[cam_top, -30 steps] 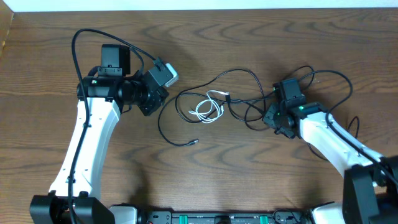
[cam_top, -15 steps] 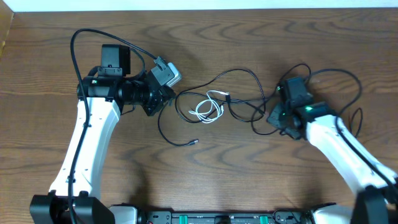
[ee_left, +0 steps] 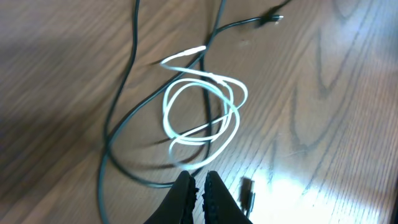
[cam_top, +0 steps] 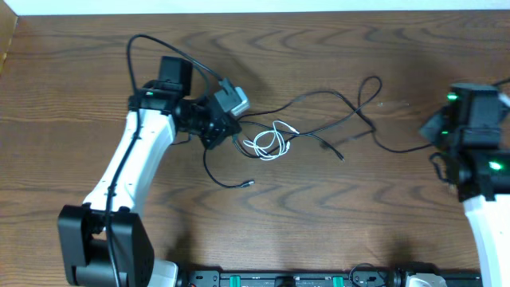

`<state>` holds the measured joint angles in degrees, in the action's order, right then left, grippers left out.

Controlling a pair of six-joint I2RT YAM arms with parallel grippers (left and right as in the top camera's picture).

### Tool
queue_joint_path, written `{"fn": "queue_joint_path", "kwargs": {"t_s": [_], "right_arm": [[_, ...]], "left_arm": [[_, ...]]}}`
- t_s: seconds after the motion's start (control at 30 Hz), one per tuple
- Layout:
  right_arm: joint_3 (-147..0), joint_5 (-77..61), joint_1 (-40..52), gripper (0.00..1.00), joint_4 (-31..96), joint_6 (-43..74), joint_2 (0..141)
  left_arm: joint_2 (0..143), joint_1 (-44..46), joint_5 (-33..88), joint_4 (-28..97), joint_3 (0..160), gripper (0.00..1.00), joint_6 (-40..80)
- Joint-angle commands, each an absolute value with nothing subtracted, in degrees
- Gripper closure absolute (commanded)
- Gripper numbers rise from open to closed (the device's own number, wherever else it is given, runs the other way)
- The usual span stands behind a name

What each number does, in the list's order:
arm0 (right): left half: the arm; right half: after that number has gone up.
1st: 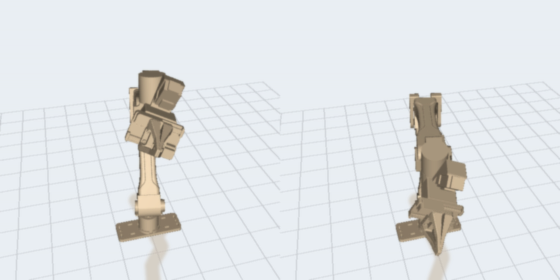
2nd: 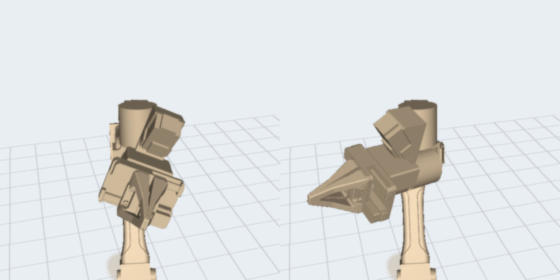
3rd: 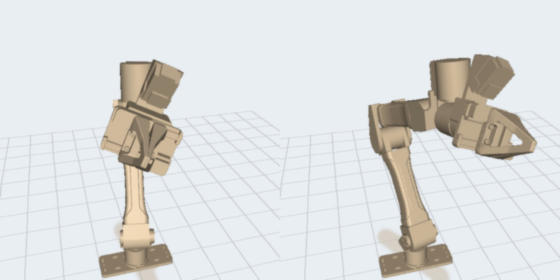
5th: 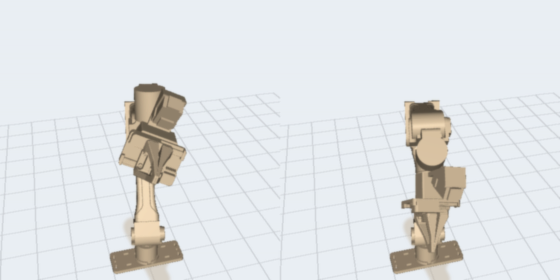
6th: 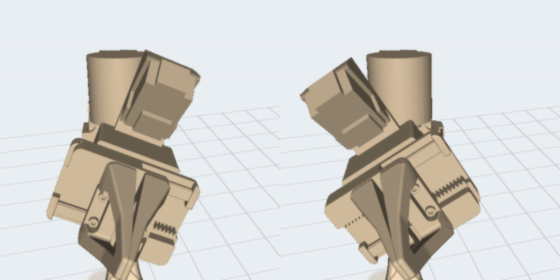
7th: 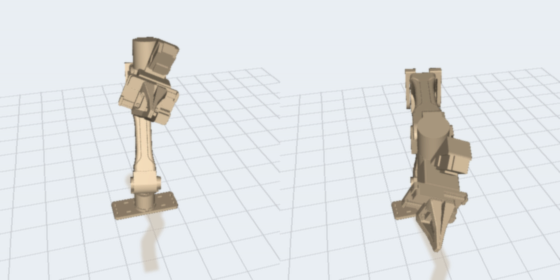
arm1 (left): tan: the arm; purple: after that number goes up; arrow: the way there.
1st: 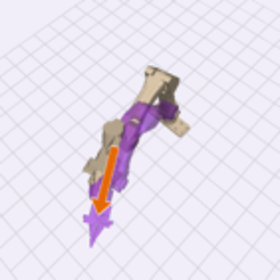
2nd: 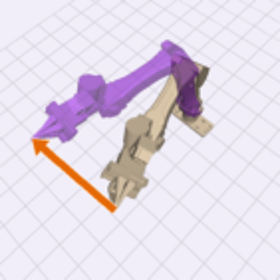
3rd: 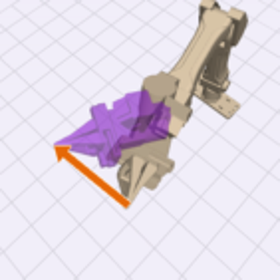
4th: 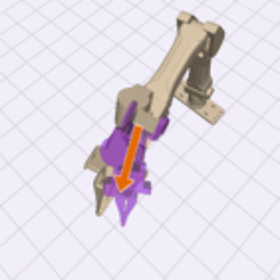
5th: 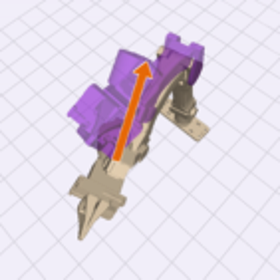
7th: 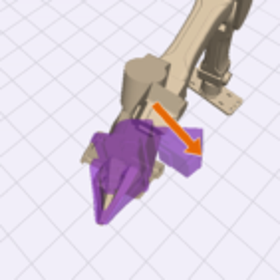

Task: Untangle cables

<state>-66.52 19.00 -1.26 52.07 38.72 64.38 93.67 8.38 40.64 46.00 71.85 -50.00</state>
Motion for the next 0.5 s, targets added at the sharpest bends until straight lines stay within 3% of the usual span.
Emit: {"fn": "queue_joint_path", "kwargs": {"t_s": [0.0,0.4,0.47], "right_arm": [[-69.54,21.56,-5.52,0.99,52.21,34.13,62.57],[-76.09,12.03,-12.78,0.99,49.58,32.05,62.57],[-76.16,8.86,-12.78,0.99,46.92,32.10,62.57]], "left_arm": [[95.39,11.35,42.00,45.12,72.23,0.92,-50.98],[96.25,20.10,41.98,40.14,72.23,0.91,-50.98],[96.25,21.23,41.93,39.51,72.23,0.83,-50.98]]}}
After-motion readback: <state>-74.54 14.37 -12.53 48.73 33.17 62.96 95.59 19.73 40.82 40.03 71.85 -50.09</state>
